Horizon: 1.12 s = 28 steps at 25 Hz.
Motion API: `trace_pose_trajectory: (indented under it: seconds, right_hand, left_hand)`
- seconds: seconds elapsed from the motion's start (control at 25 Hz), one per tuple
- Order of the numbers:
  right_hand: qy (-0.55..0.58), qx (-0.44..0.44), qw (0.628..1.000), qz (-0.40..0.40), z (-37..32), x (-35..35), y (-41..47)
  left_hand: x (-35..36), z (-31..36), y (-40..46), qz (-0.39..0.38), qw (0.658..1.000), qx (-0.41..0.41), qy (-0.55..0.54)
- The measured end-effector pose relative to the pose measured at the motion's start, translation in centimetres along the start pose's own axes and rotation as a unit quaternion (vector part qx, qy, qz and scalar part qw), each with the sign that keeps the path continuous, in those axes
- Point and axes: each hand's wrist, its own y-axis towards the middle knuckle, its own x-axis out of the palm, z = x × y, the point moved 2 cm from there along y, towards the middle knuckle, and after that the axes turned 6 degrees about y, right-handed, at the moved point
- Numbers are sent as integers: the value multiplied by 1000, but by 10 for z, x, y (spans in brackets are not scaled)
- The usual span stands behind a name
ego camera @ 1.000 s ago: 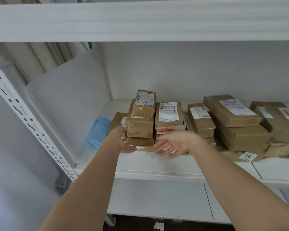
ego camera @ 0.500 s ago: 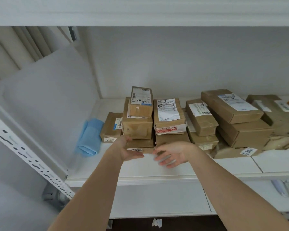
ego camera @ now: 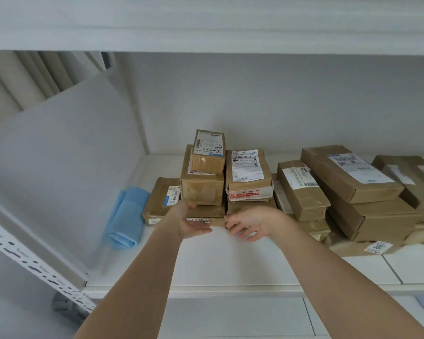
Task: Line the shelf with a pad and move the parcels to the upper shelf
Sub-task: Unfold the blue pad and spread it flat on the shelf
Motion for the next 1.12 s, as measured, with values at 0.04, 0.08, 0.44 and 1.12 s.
trace_pose_trajectory:
  seconds: [0.04,0.08,0.44,1.12]
  right_hand:
    - [11,-6,1000,13,-3,-3,3]
    - [26,-16,999,29,-7,-7,6]
    - [97,-69,987,111,-30,-38,18]
    - [127,-83,974,167,-57,-64,42]
  left_hand:
    - [3,3,2,-5,1000,4,-2]
    - [5,6,5,-9,1000,10,-7]
    - [25,26,25,-20,999,48,0]
    - [52,44,51,-46,996,73,-16]
